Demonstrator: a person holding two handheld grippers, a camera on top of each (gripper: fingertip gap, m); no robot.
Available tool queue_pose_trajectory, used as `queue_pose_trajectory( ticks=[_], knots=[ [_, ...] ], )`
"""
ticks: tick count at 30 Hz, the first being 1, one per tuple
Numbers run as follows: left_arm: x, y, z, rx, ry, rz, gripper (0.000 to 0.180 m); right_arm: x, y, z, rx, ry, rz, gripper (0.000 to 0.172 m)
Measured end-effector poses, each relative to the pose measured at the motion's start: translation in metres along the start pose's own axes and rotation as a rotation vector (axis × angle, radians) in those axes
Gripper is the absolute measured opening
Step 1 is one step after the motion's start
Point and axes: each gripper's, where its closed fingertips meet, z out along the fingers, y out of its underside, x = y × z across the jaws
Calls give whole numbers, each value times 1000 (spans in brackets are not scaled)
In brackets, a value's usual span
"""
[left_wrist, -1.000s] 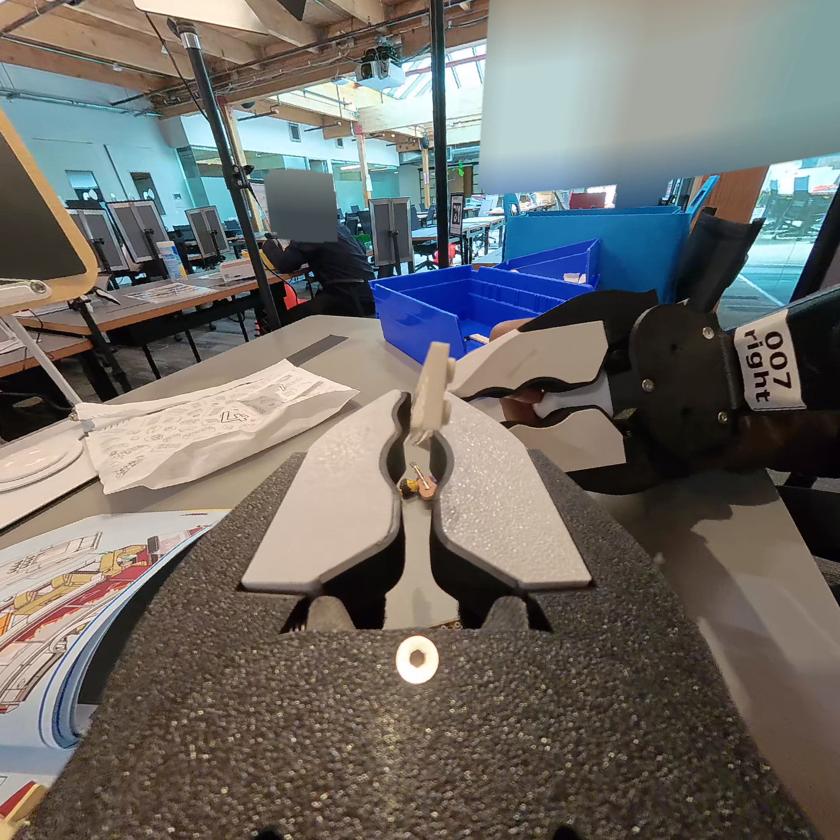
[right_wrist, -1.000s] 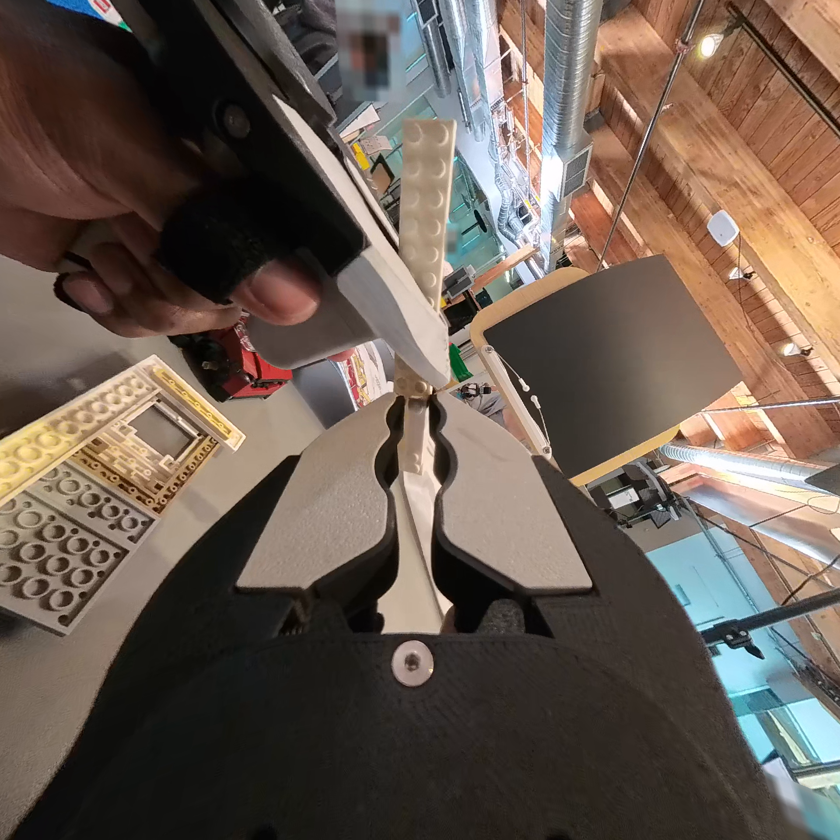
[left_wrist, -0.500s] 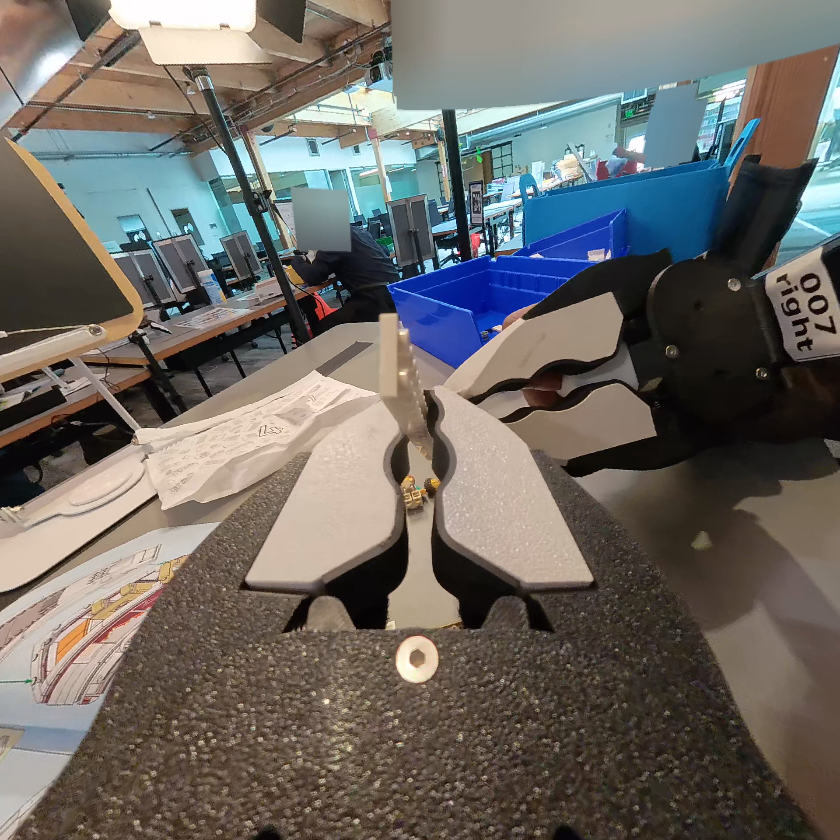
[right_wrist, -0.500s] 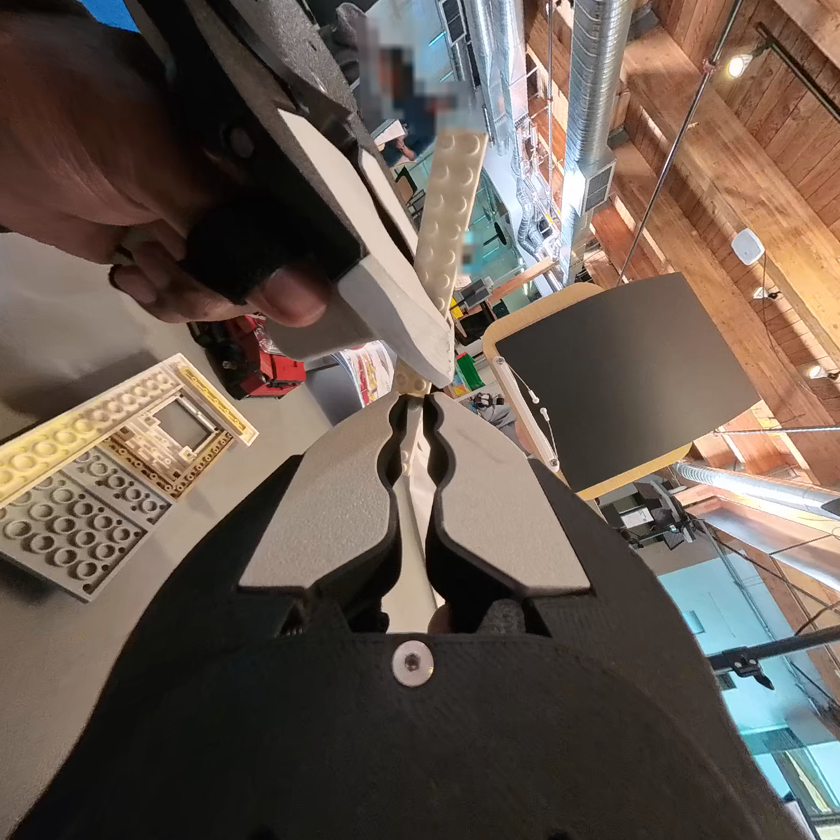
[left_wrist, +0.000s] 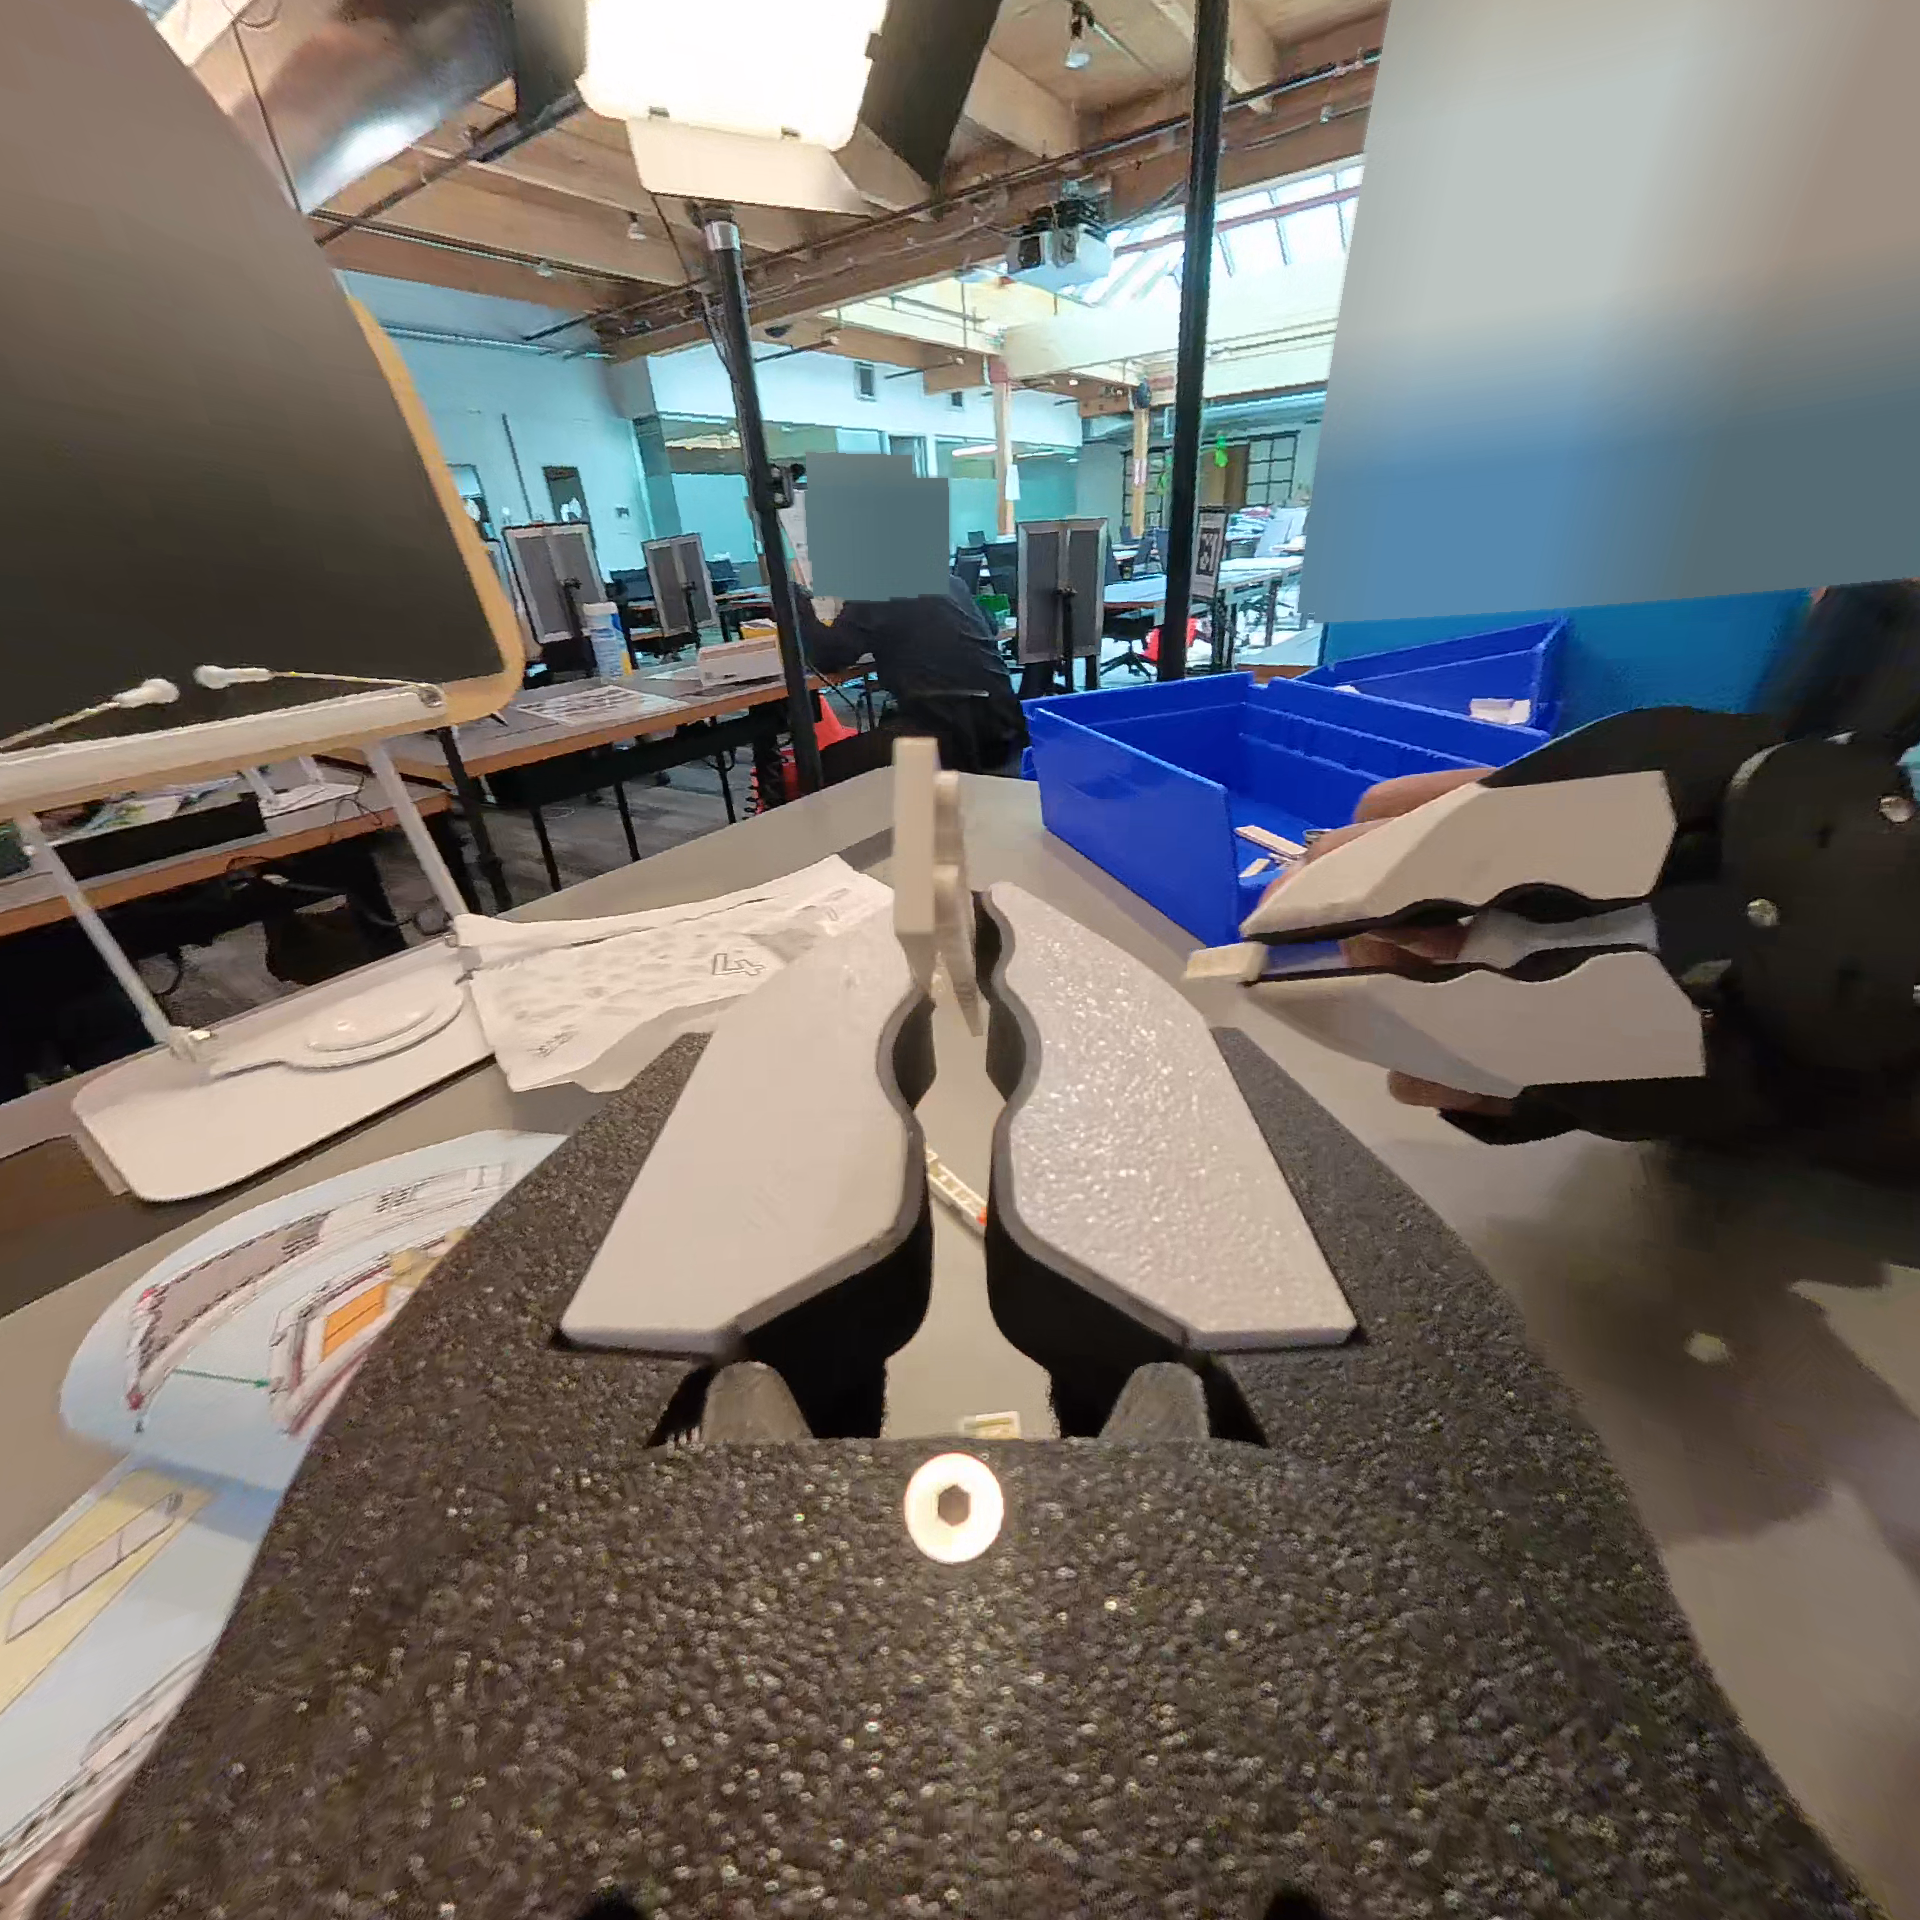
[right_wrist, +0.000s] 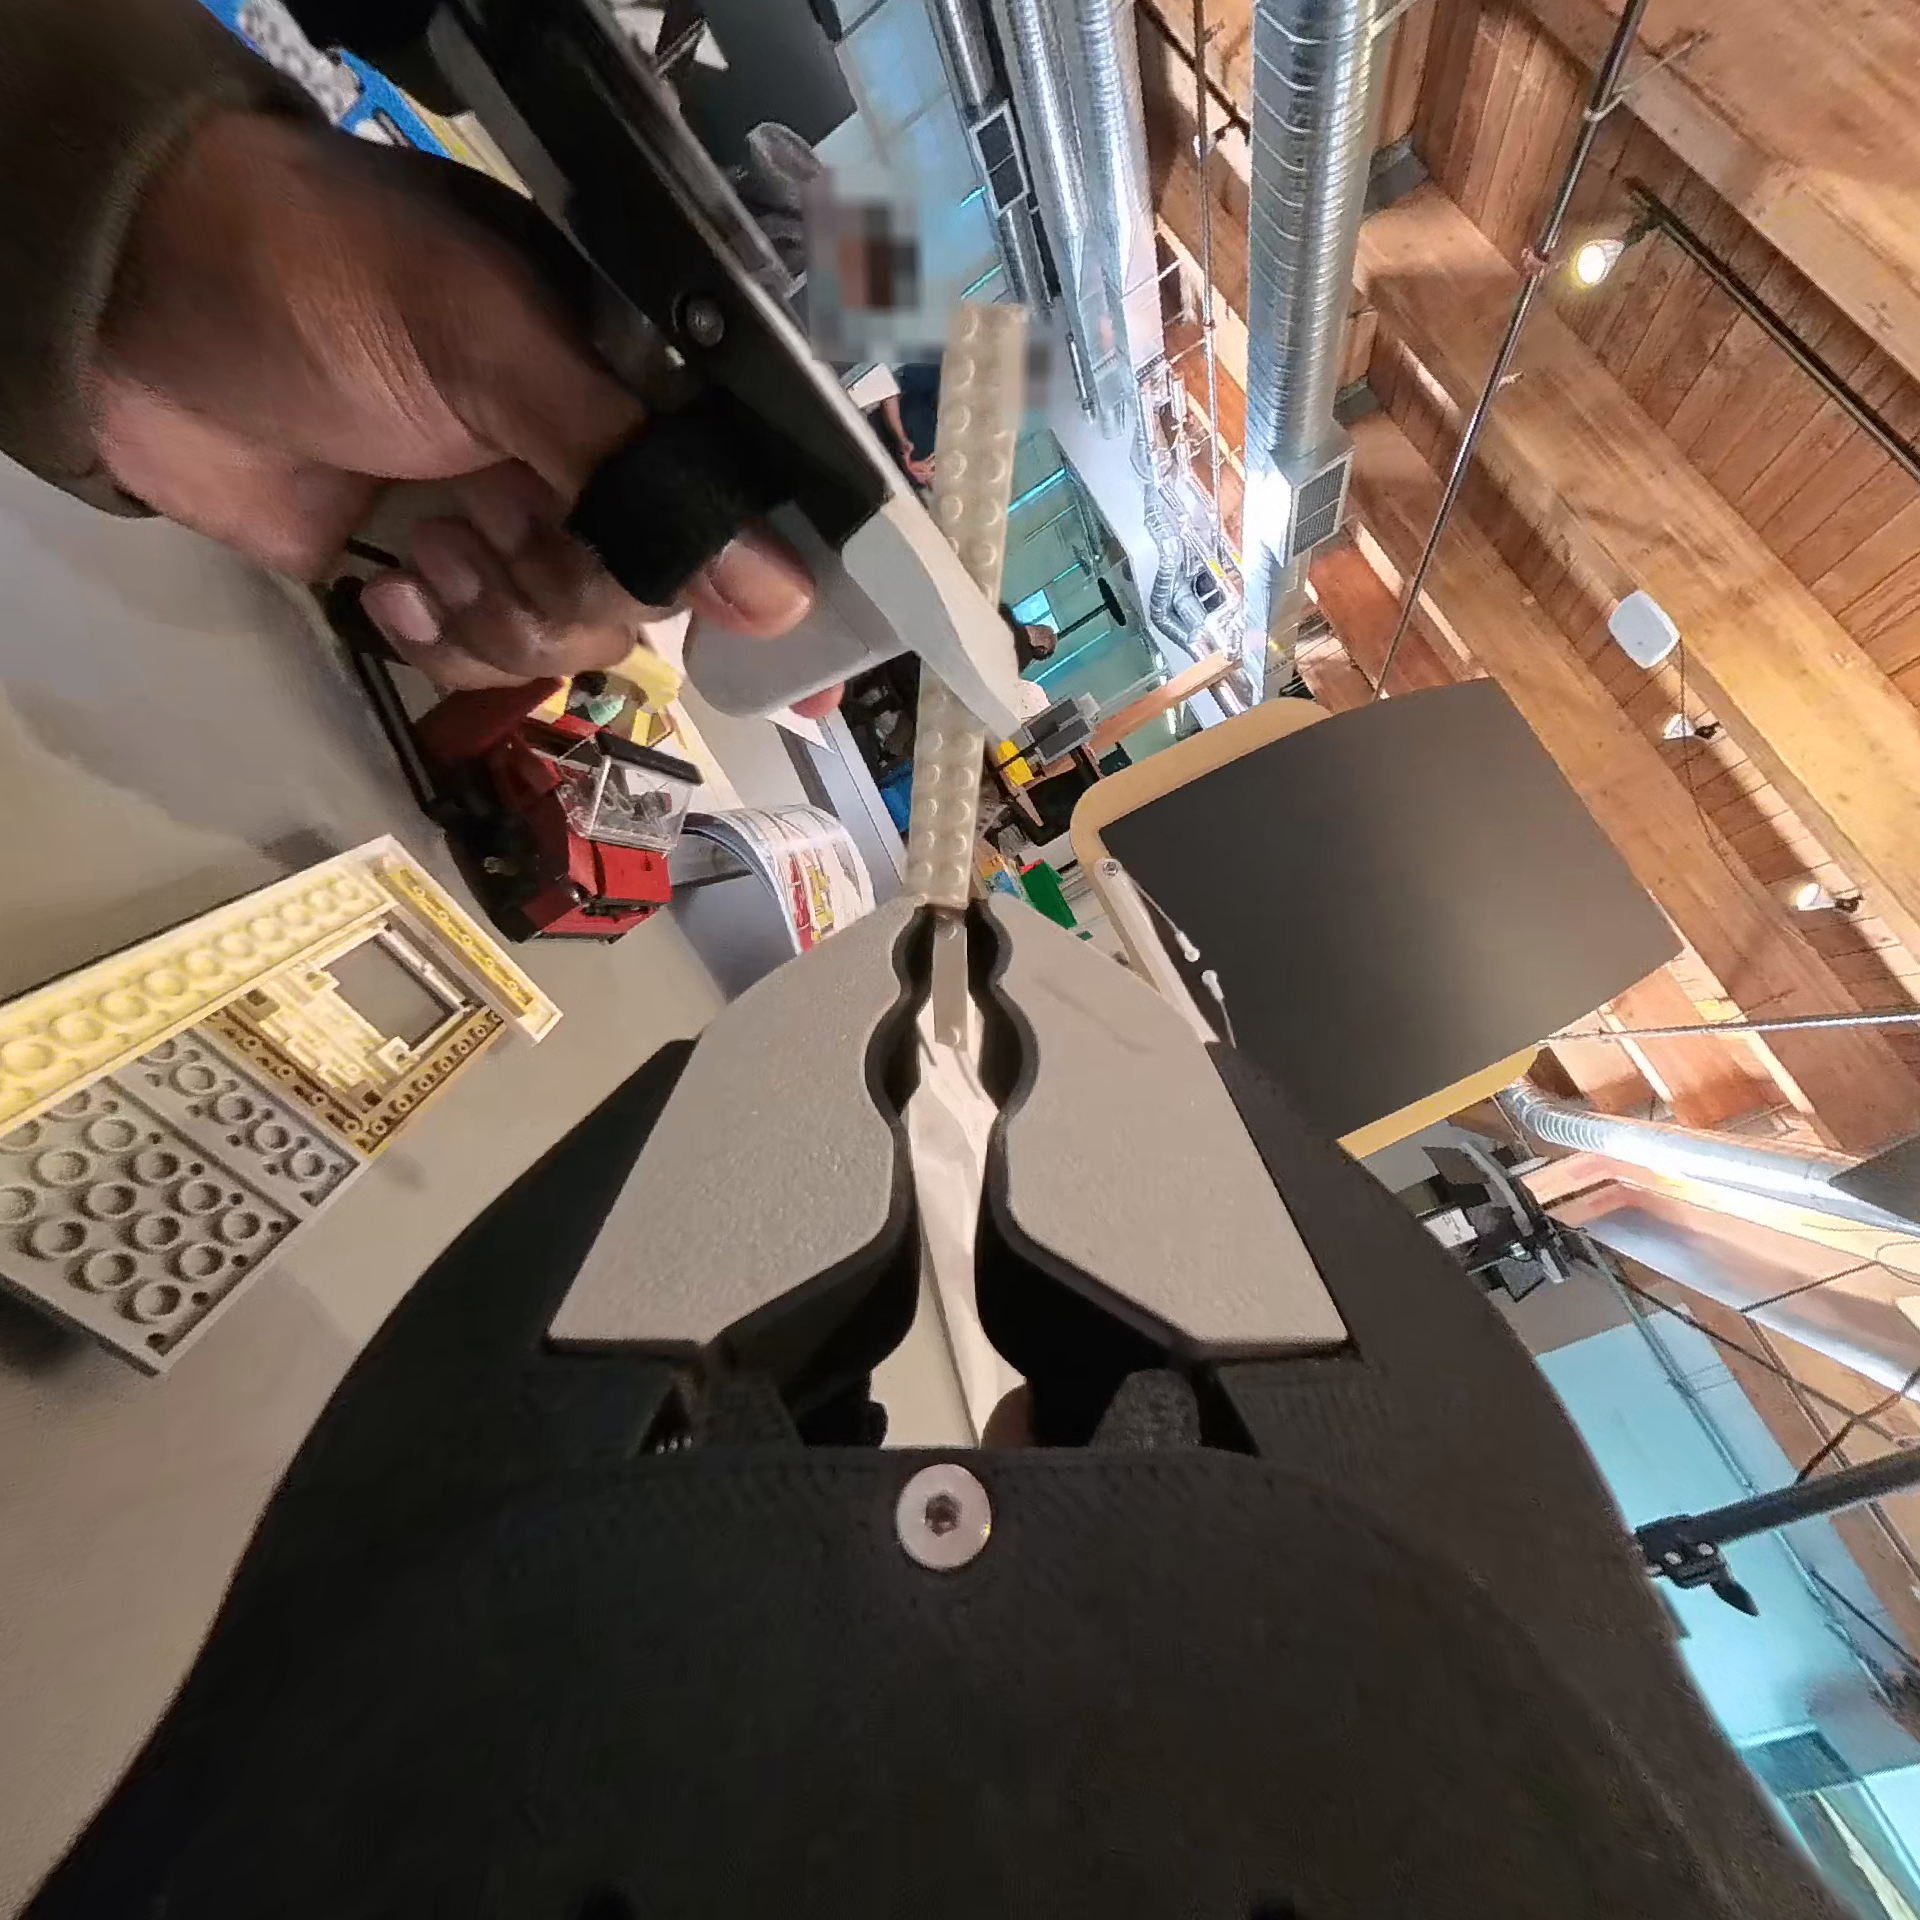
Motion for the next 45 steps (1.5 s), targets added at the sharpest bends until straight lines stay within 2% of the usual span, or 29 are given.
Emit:
queue_pose_trajectory(
  ticks=[5, 8, 10, 13, 16, 18, 20, 22, 26, 29, 31, 33, 34, 35, 36, 40, 43, 45],
  knots=[
    [12, 12, 6, -45, 60, -17, 5, 8, 19, 3, -85, 33, -32, 7],
    [14, 18, 8, -73, 76, -27, 5, 46, 53, -6, -223, 184, -65, 7],
    [16, 19, 9, -76, 82, -23, 5, 85, 89, -28, -351, 327, -60, 7],
    [19, 17, 9, -72, 92, -20, 5, 145, 153, -85, -578, 556, -6, 7],
    [23, 18, 9, -71, 107, -32, 5, 162, 217, -131, -795, 620, 144, 14],
    [26, 18, 10, -72, 120, -40, 5, 157, 231, -136, -835, 599, 189, 24],
    [30, 18, 11, -72, 134, -54, 5, 150, 219, -125, -787, 567, 175, 24],
    [33, 19, 12, -72, 147, -68, 5, 132, 191, -98, -671, 481, 137, 24],
    [43, 22, 15, -78, 199, -143, 5, 50, 92, -40, -256, 141, 53, 25],
    [54, 24, 16, -80, 243, -168, 5, -4, 46, -23, -133, -29, 76, 34],
    [64, 26, 17, -85, 278, -167, 5, -21, 42, -13, -178, -59, 85, 46],
    [74, 25, 17, -80, 312, -173, 5, -27, 47, -6, -247, -50, 76, 47],
    [78, 25, 17, -76, 326, -178, 5, -27, 49, -5, -262, -41, 72, 40],
    [81, 25, 18, -77, 336, -181, 5, -27, 48, -5, -258, -35, 68, 23],
    [84, 26, 18, -76, 344, -181, 5, -24, 47, -5, -251, -22, 66, 15],
    [83, 27, 19, -75, 333, -190, 6, -14, 55, -8, -271, 13, 77, 12],
    [76, 25, 20, -59, 310, -211, 24, 27, 78, -19, -333, 176, 144, 12],
    [71, 24, 20, -60, 297, -224, 28, 75, 110, -40, -391, 367, 309, 12]
  ],
)
